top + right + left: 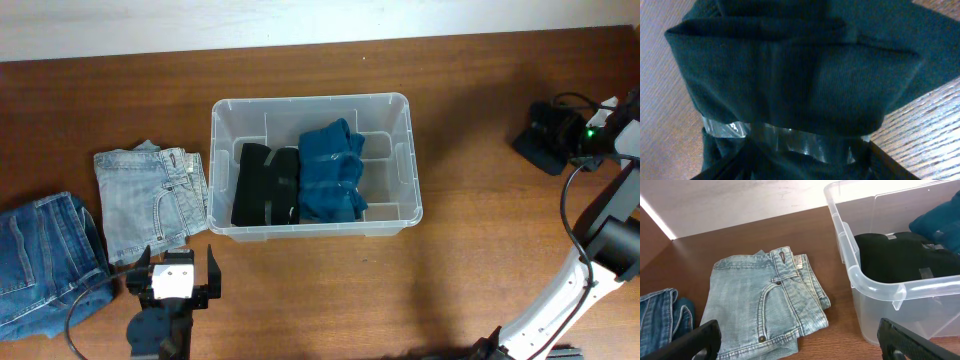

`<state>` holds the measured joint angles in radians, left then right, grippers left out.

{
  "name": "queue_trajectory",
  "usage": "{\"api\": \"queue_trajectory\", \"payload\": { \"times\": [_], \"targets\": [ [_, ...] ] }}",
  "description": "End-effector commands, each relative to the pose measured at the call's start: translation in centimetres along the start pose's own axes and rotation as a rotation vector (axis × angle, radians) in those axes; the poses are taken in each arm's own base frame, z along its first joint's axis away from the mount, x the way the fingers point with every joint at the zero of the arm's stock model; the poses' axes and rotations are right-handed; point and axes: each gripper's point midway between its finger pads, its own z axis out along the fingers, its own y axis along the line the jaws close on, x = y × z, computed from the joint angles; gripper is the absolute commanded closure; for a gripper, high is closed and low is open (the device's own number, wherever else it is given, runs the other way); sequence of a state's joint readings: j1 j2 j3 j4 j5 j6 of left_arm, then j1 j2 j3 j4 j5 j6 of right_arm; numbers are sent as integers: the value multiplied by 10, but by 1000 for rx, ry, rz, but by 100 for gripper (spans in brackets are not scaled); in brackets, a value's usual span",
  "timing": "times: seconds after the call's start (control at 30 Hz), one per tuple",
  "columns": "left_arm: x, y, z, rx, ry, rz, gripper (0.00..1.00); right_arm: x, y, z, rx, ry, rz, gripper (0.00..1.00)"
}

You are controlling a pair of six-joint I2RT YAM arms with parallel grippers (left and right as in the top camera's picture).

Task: Pack container
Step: 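Move the right gripper to the dark grey bundle and close on it, then lift the dark grey bundle and carry it over the box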

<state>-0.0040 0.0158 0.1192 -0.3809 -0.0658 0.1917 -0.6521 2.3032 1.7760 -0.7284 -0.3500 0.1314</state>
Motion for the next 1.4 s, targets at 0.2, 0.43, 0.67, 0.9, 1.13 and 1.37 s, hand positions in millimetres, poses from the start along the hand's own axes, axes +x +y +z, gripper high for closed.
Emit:
{"api": "queue_trajectory", "payload": {
  "times": [0.2,0.43,0.67,0.9,1.13,1.37],
  "targets": [
    [1,-1,0,5,-2,15,1,28,-8,26,-4,102,34,88],
    [1,-1,0,5,-3,15,1,15,16,-6,-59,78,28,96],
    [1,-1,0,5,-3,15,1,-6,98,-118,-168,-48,-88,96],
    [1,-1,0,5,-3,15,1,53,189,-209,-267,-55,-284,96],
    [1,-1,0,5,-3,15,1,148,271,-251,-355,45,-507,96],
    [1,-1,0,5,-2,15,1,225,315,-226,-313,185,-703,96]
  ]
}}
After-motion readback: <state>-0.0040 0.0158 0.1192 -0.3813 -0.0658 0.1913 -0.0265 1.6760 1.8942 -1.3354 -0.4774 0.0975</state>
